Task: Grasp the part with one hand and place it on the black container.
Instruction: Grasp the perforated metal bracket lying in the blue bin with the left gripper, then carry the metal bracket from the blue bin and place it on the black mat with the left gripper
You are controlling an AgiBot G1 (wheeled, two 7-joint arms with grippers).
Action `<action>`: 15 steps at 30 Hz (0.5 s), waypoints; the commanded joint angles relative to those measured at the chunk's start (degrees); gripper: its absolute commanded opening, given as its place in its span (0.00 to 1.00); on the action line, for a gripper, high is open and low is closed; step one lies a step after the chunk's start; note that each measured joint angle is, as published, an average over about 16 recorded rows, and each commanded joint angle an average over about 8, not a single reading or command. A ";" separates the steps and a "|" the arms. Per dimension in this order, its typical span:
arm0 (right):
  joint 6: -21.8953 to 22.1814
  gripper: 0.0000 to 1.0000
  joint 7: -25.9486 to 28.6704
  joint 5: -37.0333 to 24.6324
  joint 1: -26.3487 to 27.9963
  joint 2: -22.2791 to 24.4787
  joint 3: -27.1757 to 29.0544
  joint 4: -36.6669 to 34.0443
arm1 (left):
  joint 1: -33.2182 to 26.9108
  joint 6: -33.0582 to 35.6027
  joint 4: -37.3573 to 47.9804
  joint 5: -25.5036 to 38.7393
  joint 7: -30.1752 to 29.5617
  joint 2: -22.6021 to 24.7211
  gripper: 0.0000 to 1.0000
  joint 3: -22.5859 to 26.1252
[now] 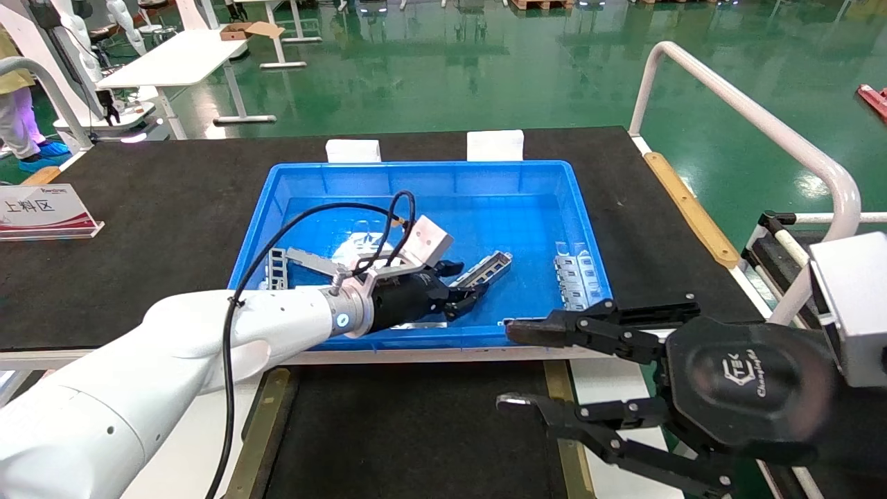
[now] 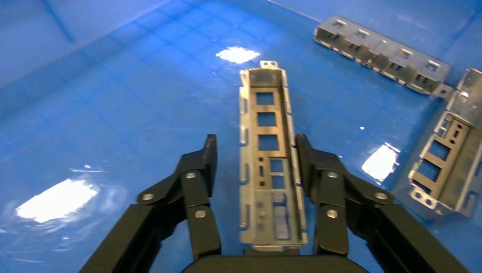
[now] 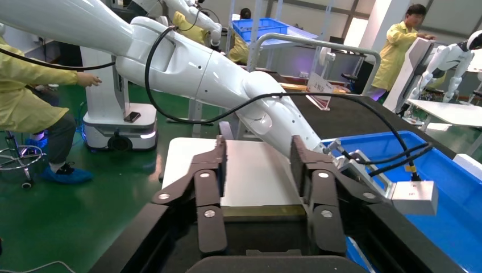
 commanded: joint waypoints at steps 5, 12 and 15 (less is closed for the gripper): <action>0.00 0.00 0.00 0.01 0.00 0.00 -0.01 0.00 | 0.11 -1.07 -0.76 -1.71 -0.87 -0.09 0.00 2.64; 0.01 0.00 -0.01 0.01 0.00 0.01 -0.02 0.00 | -0.17 -1.47 -0.63 -3.77 -0.79 -0.18 0.00 4.57; 0.01 0.00 -0.01 0.02 0.01 0.01 -0.02 0.00 | -0.29 -1.51 -0.78 -5.02 -0.40 -0.21 0.00 4.86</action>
